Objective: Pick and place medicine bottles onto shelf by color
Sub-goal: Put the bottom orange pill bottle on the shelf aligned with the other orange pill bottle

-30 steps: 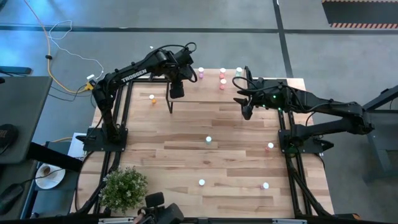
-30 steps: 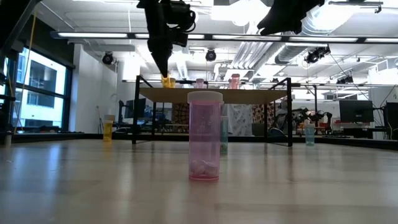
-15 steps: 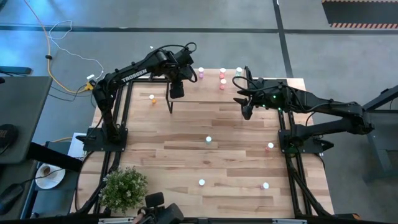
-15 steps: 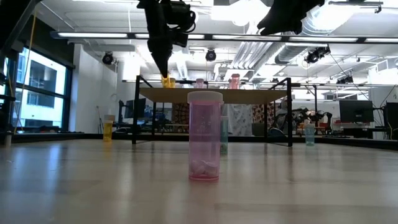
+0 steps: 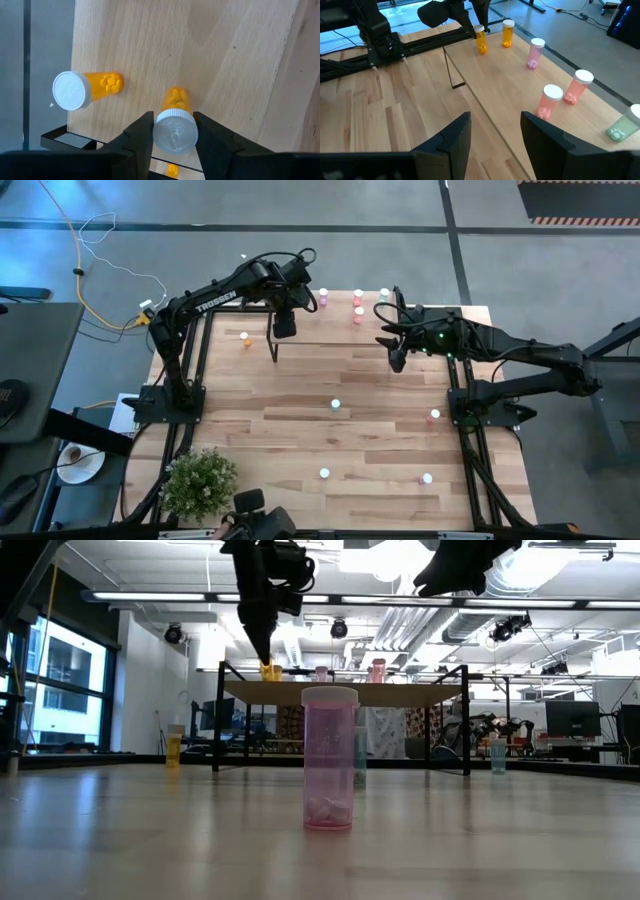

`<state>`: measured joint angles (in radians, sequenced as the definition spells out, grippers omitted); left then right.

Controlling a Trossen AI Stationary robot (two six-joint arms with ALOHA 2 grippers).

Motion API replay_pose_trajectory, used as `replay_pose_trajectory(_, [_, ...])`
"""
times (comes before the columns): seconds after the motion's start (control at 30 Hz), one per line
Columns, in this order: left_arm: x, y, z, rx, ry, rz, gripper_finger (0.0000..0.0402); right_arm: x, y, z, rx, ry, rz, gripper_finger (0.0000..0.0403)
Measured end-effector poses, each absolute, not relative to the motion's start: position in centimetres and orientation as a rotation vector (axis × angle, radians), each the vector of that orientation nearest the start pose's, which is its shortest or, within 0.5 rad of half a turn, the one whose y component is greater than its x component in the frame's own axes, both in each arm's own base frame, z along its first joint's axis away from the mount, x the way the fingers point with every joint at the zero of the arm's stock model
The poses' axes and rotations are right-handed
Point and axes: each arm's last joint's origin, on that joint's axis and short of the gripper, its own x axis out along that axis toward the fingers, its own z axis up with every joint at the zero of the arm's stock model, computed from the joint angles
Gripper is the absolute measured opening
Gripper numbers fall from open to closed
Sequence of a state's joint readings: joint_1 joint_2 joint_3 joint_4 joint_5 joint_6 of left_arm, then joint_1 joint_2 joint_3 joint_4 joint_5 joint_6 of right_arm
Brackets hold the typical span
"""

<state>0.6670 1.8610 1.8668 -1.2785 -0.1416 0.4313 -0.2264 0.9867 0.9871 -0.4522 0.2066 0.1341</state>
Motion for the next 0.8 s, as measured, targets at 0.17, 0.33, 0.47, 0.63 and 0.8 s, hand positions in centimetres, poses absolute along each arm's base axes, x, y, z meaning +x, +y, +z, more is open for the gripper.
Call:
replay_pose_trajectory(0.17, [28.7,23.12,32.57,0.016,1.37,0.406,0.0134,19.93,-5.19,34.19,0.134,0.426,-0.455,0.0164])
replay_pose_trajectory(0.33, [28.72,23.13,32.58,0.016,1.368,0.406,0.0137,19.93,-5.19,34.19,0.134,0.426,-0.455,0.0164])
replay_pose_trajectory(0.47, [28.72,23.13,32.58,0.017,1.367,0.406,0.0137,19.93,-5.19,34.18,0.134,0.426,-0.455,0.0164])
replay_pose_trajectory(0.63, [28.72,23.13,32.58,0.017,1.367,0.406,0.0137,19.93,-5.2,34.18,0.135,0.427,-0.455,0.0164])
replay_pose_trajectory(0.8, [28.72,23.13,32.58,0.017,1.367,0.406,0.0146,19.9,-5.19,34.1,0.134,0.435,-0.455,0.0164])
